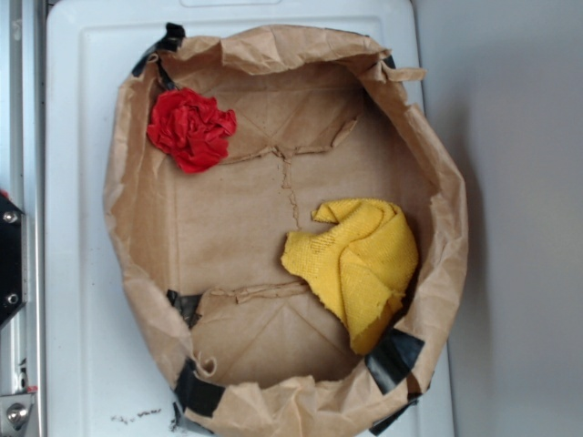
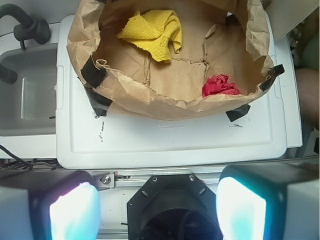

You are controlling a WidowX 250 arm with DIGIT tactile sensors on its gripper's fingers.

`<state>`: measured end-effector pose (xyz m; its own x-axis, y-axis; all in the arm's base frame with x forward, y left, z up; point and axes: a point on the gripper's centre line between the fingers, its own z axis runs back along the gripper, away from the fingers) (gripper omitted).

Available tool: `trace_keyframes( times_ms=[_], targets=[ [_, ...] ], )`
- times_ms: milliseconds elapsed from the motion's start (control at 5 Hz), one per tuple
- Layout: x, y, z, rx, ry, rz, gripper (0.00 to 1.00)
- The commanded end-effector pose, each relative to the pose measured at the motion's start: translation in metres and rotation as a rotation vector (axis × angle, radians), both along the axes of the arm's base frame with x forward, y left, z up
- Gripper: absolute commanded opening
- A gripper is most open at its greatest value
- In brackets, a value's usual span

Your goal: Grab the red paper.

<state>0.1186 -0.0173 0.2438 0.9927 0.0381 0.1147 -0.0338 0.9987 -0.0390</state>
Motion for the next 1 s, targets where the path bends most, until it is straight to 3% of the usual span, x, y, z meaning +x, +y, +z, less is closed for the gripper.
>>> trace_keyframes(
  times_ms=[0,200,400,600,800],
  targets=[
    [0.0,0.0,0.0,0.0,0.0,0.0,1.0],
    [0.017,0.014,0.006,0.0,-0.001,-0.057,1.0],
    [0.05,0.026,-0.003,0.038,-0.004,-0.07,1.0],
    [0.085,0.036,-0.02,0.116,0.004,-0.072,1.0],
    [0.085,0.036,-0.02,0.116,0.004,-0.072,1.0]
  ],
)
